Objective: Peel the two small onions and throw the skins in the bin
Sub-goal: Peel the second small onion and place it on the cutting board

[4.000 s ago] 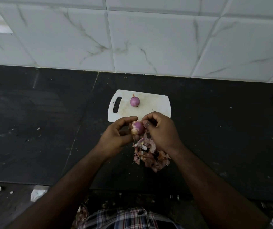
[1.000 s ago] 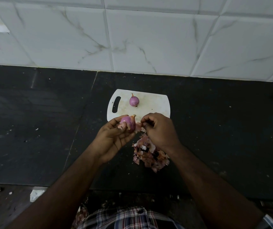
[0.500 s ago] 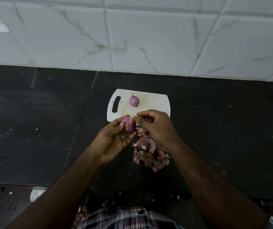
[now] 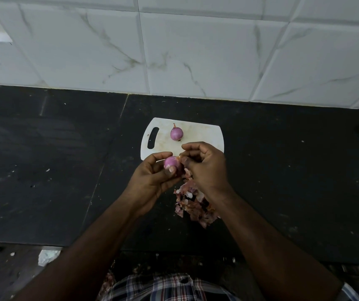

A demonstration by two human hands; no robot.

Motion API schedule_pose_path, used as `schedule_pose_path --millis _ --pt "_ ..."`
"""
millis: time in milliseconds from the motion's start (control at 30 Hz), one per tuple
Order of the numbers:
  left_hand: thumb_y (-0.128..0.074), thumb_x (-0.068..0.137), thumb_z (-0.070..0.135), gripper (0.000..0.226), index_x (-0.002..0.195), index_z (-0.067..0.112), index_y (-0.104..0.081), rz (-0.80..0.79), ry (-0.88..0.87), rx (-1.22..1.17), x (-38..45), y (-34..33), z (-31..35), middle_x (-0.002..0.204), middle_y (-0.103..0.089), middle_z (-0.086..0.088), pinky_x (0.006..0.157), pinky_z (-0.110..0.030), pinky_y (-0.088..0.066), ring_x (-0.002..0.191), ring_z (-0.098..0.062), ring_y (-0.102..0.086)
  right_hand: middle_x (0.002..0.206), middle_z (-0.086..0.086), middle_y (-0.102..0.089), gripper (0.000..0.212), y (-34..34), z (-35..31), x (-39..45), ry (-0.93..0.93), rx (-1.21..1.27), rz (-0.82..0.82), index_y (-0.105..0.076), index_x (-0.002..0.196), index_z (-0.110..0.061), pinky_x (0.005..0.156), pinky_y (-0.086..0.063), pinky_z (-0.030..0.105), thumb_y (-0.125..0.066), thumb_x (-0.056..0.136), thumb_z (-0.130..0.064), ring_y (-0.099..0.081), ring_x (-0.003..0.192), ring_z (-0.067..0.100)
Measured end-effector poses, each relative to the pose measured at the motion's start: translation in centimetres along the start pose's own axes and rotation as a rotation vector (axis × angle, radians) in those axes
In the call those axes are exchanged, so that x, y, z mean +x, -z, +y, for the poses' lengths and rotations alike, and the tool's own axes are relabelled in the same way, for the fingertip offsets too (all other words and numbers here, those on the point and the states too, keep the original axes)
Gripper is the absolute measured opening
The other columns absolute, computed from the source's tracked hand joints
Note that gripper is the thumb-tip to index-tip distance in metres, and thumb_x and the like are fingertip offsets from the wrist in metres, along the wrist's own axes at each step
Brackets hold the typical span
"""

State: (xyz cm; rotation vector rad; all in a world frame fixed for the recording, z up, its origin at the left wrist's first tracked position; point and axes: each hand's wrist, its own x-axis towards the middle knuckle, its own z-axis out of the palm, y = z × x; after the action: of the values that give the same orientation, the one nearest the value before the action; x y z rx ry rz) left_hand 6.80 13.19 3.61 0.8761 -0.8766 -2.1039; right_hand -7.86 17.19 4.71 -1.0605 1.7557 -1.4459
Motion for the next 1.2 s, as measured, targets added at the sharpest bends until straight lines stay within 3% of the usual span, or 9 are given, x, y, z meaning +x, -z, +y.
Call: schedule_pose_path --millis 200,333,500,633,833,1000,1200 --pt "-0.055 0.091 0.011 0.038 0.127 0.004 -0.059 -0.090 0.086 -0.029 -0.2 0.0 0.1 0.110 -0.072 -0.015 0.075 -0.032 -0.060 0.091 -0.025 -0.073 0.086 -0.001 -0.072 0.023 0.6 -0.4 -0.2 -0.086 0.187 -0.053 -0.069 0.094 -0.016 0.071 -0.055 0.021 -0.066 0.087 0.006 -0.070 0.081 0.005" --pt "-0.048 0.098 0.022 0.040 0.133 0.004 -0.058 -0.138 0.156 -0.065 -0.2 0.3 0.2 0.106 -0.070 -0.018 0.068 -0.027 -0.058 0.081 -0.022 -0.070 0.088 -0.002 -0.072 0.024 0.9 -0.4 0.2 -0.133 0.273 -0.126 -0.070 0.094 -0.017 0.078 -0.056 0.028 -0.063 0.090 0.006 -0.069 0.085 0.007" --pt "-0.048 0.096 0.025 0.034 0.122 0.008 -0.061 -0.099 0.174 -0.079 0.0 0.4 0.5 0.093 -0.067 -0.016 0.056 -0.023 -0.053 0.068 -0.018 -0.062 0.104 0.004 -0.075 0.030 1.9 -0.6 0.2 -0.094 0.203 -0.222 -0.070 0.109 -0.013 0.087 -0.059 0.031 -0.065 0.088 0.007 -0.071 0.102 0.013" --pt "-0.052 0.095 0.030 0.037 0.121 0.007 -0.063 -0.092 0.142 0.013 0.1 0.5 0.6 0.095 -0.071 -0.013 0.059 -0.022 -0.054 0.070 -0.016 -0.064 0.100 0.002 -0.075 0.031 1.6 -0.9 -0.1 0.003 0.053 -0.193 -0.071 0.107 -0.012 0.082 -0.059 0.027 -0.074 0.081 0.005 -0.071 0.095 0.008" --pt "-0.066 0.083 0.005 0.048 0.130 0.006 -0.060 -0.117 0.069 0.161 0.1 0.6 0.6 0.101 -0.070 -0.012 0.059 -0.019 -0.055 0.067 -0.013 -0.063 0.084 -0.004 -0.073 0.028 1.6 -1.5 0.1 0.044 -0.022 -0.127 -0.073 0.097 -0.018 0.079 -0.060 0.027 -0.077 0.078 0.002 -0.071 0.082 0.007" --pt "-0.063 0.086 0.014 0.040 0.124 0.003 -0.056 -0.111 0.061 0.171 -0.2 0.5 0.2 0.086 -0.072 -0.008 0.056 -0.020 -0.053 0.064 -0.015 -0.064 0.082 -0.002 -0.072 0.029 1.3 -1.2 -0.2 -0.033 0.058 -0.149 -0.071 0.091 -0.021 0.076 -0.059 0.027 -0.070 0.083 0.006 -0.068 0.078 0.005" --pt "-0.056 0.092 0.019 0.035 0.123 0.005 -0.063 -0.144 0.091 0.143 -0.3 1.1 0.0 0.083 -0.070 -0.008 0.056 -0.020 -0.053 0.063 -0.013 -0.062 0.088 0.001 -0.072 0.027 1.1 -1.3 -0.6 -0.191 0.217 -0.182 -0.071 0.089 -0.018 0.069 -0.056 0.025 -0.063 0.087 0.009 -0.068 0.079 0.005"
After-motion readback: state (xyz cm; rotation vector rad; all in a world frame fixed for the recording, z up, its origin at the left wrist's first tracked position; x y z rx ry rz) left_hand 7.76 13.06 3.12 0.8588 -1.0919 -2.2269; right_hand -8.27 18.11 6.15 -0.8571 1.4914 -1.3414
